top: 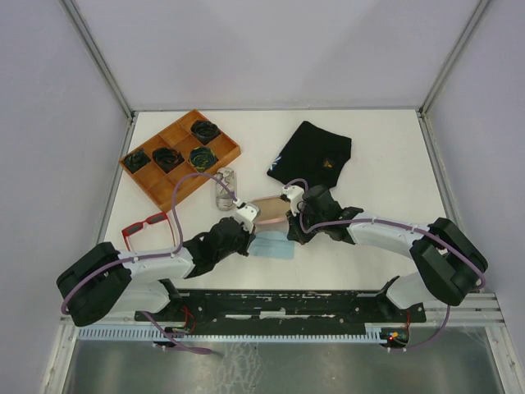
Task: Organize the sunglasses
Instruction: Fold the glasses cleaning cloth at the center of the board.
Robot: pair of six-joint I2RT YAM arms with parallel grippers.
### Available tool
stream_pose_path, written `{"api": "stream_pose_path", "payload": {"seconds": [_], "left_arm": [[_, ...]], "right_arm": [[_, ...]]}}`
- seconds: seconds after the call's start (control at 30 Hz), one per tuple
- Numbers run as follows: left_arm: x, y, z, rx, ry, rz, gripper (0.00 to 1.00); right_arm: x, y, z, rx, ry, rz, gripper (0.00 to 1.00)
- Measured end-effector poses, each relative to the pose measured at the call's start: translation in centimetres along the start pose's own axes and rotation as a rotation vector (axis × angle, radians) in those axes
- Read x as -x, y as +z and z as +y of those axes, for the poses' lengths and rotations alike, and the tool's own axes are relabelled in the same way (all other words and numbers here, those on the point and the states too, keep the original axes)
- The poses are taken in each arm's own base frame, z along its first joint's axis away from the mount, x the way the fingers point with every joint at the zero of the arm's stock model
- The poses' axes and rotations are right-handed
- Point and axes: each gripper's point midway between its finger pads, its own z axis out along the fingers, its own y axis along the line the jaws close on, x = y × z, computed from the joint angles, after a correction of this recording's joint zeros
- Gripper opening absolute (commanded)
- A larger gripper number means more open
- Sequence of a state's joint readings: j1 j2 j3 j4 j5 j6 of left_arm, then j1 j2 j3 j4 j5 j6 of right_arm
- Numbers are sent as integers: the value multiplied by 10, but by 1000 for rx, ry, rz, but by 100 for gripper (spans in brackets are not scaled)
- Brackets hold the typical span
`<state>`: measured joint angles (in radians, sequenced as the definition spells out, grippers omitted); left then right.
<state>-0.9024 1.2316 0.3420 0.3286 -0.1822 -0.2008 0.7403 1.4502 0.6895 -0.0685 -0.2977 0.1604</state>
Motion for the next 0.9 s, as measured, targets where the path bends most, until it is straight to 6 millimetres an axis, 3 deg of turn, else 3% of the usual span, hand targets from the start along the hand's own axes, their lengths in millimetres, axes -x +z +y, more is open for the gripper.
{"api": "stream_pose_path", "payload": {"seconds": [0.5,0.9], "left_arm": [[-11,-5,1,-8,-15,6,3],[-15,-6,-5,-42,-33,15,14]], "right_arm": [[-10,5,9,28,-4,39,0],[-15,6,9,24,2,58,1]]}}
